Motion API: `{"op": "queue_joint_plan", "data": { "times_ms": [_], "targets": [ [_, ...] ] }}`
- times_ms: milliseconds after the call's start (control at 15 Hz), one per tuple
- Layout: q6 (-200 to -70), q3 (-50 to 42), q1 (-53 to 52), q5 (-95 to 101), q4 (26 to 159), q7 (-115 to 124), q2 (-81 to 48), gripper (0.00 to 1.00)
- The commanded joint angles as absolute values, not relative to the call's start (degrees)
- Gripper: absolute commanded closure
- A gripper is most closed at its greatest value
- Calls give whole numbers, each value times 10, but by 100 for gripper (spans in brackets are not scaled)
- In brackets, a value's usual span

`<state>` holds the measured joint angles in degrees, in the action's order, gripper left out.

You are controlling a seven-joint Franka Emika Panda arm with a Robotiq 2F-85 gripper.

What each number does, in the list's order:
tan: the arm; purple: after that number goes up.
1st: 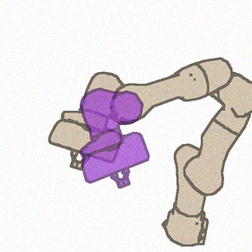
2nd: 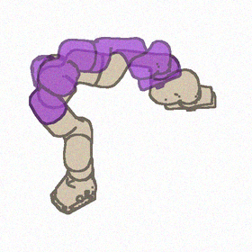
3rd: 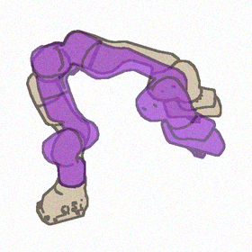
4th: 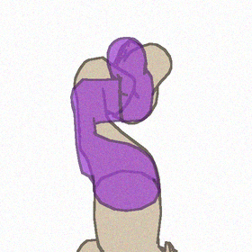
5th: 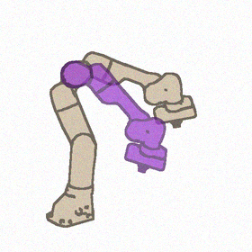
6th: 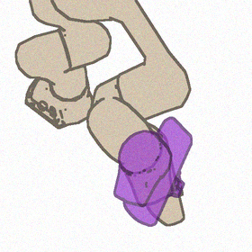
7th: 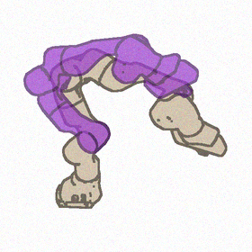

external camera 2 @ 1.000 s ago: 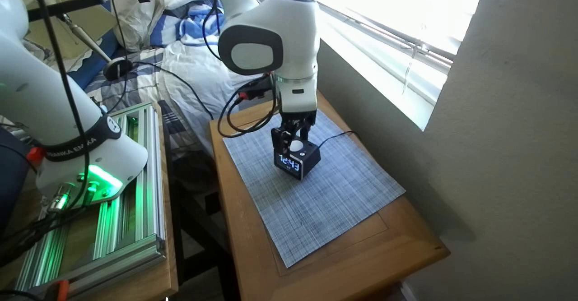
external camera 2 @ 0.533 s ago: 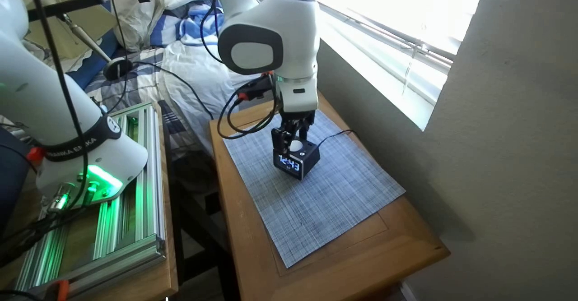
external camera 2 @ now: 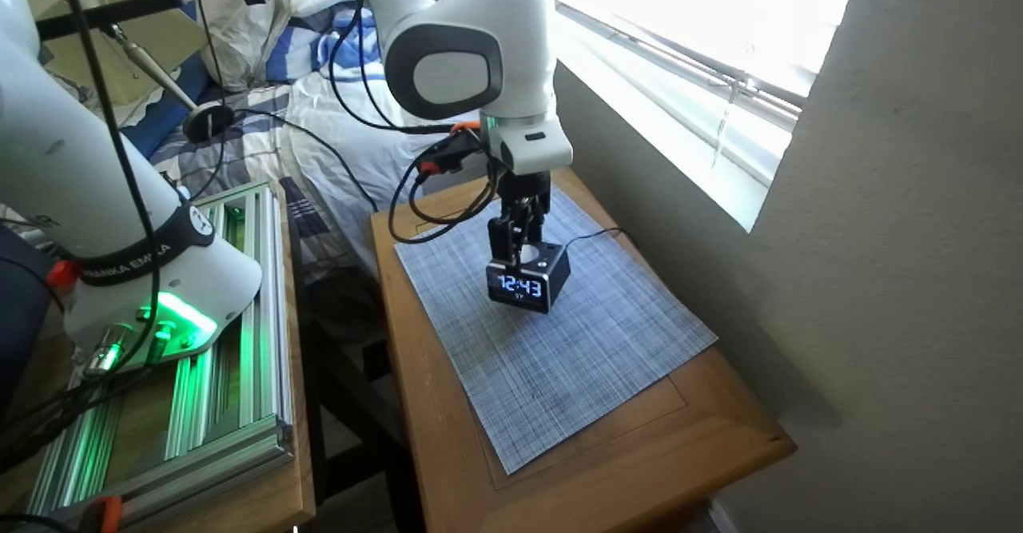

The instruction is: Turn the alarm clock to the right

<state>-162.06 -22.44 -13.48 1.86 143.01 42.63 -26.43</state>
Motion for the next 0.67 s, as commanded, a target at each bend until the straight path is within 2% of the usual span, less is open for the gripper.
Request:
{"op": "queue_joint_plan", "data": {
  "times_ms": [0,600],
  "targets": [
    [-1622,-261,-169,92,1458,406,-226,48],
    [-1617,-257,-168,192,1474,312,-200,48]
  ]
}}
